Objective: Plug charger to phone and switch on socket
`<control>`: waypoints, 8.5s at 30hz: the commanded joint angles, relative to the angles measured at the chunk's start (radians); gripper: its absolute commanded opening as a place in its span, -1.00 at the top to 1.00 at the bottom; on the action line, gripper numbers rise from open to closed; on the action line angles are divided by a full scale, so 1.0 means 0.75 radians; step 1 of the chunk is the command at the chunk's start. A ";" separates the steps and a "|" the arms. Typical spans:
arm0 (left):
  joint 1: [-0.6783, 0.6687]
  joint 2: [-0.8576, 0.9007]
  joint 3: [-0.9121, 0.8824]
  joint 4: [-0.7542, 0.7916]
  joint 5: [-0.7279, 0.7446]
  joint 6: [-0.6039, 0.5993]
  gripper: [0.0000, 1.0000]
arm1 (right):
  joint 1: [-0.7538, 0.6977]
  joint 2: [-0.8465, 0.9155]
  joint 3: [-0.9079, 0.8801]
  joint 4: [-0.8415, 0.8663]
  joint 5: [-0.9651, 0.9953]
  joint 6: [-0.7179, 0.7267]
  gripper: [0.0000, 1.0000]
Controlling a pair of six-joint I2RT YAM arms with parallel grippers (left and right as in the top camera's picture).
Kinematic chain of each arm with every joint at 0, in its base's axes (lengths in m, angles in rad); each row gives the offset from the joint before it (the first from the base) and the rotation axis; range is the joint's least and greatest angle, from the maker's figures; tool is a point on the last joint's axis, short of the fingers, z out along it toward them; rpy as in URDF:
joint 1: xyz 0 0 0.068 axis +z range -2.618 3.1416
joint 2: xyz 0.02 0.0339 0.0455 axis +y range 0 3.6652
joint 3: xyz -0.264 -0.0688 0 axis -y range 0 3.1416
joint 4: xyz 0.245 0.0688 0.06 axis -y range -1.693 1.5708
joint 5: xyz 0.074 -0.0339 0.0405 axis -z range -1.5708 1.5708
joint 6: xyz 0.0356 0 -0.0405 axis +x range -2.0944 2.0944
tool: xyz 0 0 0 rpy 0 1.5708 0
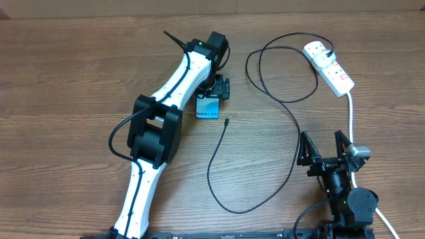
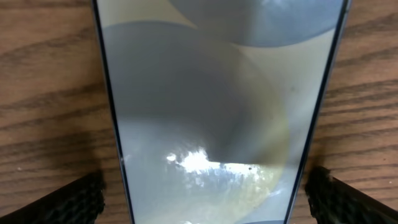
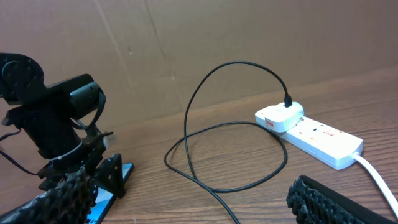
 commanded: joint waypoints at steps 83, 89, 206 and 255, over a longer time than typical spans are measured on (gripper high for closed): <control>0.149 0.032 0.343 -0.446 1.403 -0.010 -0.22 | 0.009 -0.016 -0.014 0.004 -0.007 -0.006 -1.00; 0.213 0.032 0.343 -0.443 1.831 -0.074 -0.21 | 0.009 -0.016 -0.014 0.004 -0.007 -0.006 -1.00; 0.397 0.032 0.343 -0.449 2.045 -0.338 -0.09 | 0.880 2.097 2.329 -1.345 0.607 0.445 -1.00; 0.273 0.032 0.343 -0.407 1.783 -0.464 -0.09 | 0.910 2.387 2.313 -1.229 0.638 0.630 -0.14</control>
